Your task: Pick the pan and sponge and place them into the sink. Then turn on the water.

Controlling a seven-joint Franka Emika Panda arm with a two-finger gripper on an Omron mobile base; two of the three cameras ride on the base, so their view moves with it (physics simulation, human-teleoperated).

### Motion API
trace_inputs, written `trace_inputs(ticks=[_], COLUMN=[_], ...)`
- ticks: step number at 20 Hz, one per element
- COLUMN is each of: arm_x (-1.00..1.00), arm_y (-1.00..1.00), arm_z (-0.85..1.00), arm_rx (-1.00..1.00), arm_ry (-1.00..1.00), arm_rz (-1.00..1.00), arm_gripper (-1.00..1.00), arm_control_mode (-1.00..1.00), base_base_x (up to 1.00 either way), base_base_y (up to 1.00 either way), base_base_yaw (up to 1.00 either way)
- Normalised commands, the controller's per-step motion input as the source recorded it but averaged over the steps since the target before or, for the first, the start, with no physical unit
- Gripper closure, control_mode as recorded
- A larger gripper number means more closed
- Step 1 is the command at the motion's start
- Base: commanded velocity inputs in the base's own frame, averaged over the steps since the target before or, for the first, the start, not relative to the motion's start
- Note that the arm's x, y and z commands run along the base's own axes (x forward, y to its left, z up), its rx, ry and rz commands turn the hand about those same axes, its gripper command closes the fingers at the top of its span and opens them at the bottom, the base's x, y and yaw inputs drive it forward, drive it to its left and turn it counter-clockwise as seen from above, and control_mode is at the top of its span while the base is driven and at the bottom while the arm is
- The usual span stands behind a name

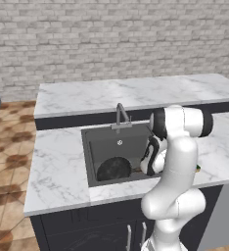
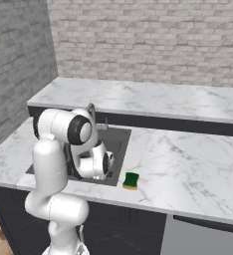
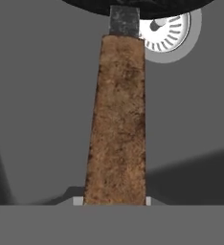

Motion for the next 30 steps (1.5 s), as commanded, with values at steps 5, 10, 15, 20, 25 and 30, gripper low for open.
trace_inputs(ticks=[5, 10, 15, 20, 25, 30], arm_x=[0.0, 0.0, 0.0, 0.0, 0.0, -0.18], arm_y=[0.0, 0.0, -0.01, -0.05, -0.03, -0.11], arm_z=[-0.23, -0.03, 0.19, 0.74, 0.98, 1.0], arm_rx=[0.0, 0.0, 0.0, 0.0, 0.0, 0.0], arm_ry=[0.0, 0.0, 0.0, 0.0, 0.0, 0.04], arm_rz=[0.01, 0.0, 0.0, 0.0, 0.0, -0.1], arm_gripper=[1.0, -1.0, -1.0, -1.0, -1.0, -1.0], arm_control_mode=[-1.0, -1.0, -1.0, -1.0, -1.0, -1.0], base_base_x=[0.0, 0.0, 0.0, 0.0, 0.0, 0.0], base_base_y=[0.0, 0.0, 0.0, 0.0, 0.0, 0.0], base_base_yaw=[0.0, 0.0, 0.0, 0.0, 0.0, 0.0])
